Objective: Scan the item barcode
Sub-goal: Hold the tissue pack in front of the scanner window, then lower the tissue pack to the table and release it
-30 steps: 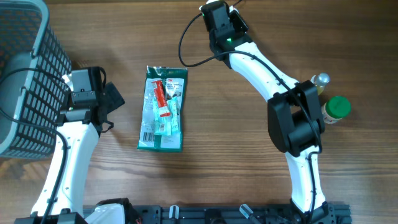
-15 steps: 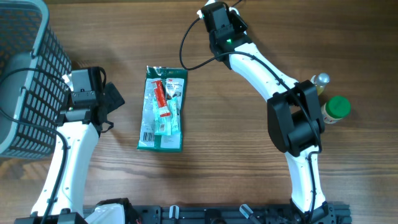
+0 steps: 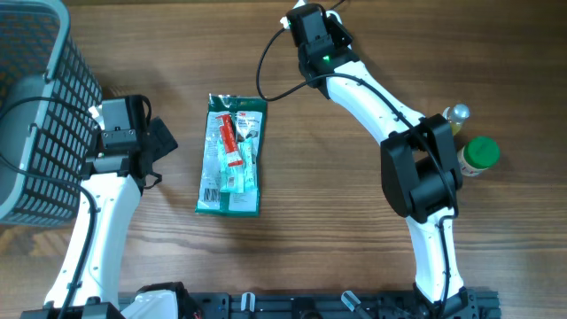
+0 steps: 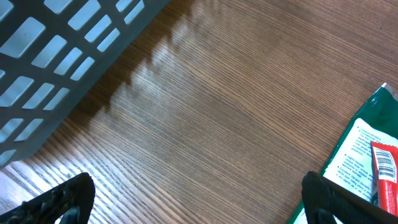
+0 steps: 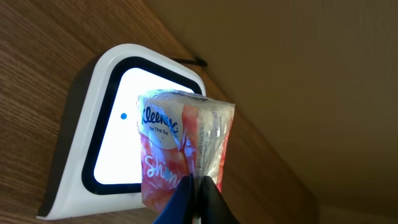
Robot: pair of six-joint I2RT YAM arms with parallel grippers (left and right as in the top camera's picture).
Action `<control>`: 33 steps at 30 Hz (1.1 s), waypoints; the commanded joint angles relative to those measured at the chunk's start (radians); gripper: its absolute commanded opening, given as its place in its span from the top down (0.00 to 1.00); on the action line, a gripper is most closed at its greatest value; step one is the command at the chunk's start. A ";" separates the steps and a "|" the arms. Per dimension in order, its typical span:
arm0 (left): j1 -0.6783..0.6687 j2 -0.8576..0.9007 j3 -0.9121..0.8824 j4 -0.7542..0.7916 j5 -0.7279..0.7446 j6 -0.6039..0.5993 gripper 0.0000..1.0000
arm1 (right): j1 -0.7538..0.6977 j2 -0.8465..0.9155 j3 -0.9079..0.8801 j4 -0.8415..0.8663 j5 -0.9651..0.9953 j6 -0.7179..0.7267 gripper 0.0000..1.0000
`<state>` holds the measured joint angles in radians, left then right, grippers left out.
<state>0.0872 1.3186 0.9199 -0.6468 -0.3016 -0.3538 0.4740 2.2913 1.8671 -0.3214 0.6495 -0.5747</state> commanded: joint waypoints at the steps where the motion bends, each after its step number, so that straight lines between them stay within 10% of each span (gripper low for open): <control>1: 0.005 0.005 -0.004 0.003 -0.002 0.002 0.00 | -0.004 0.027 -0.010 0.039 0.094 -0.027 0.96; 24: 0.005 0.005 -0.004 0.003 -0.002 0.002 0.00 | -0.014 -0.006 -0.010 0.000 -0.070 0.047 0.95; 33: 0.005 0.005 -0.004 0.003 -0.002 0.002 0.00 | -0.018 -0.174 -0.010 -0.148 -0.029 0.502 0.48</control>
<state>0.0872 1.3186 0.9199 -0.6468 -0.3012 -0.3538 0.4610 2.2570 1.8648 -0.3813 0.5957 -0.3489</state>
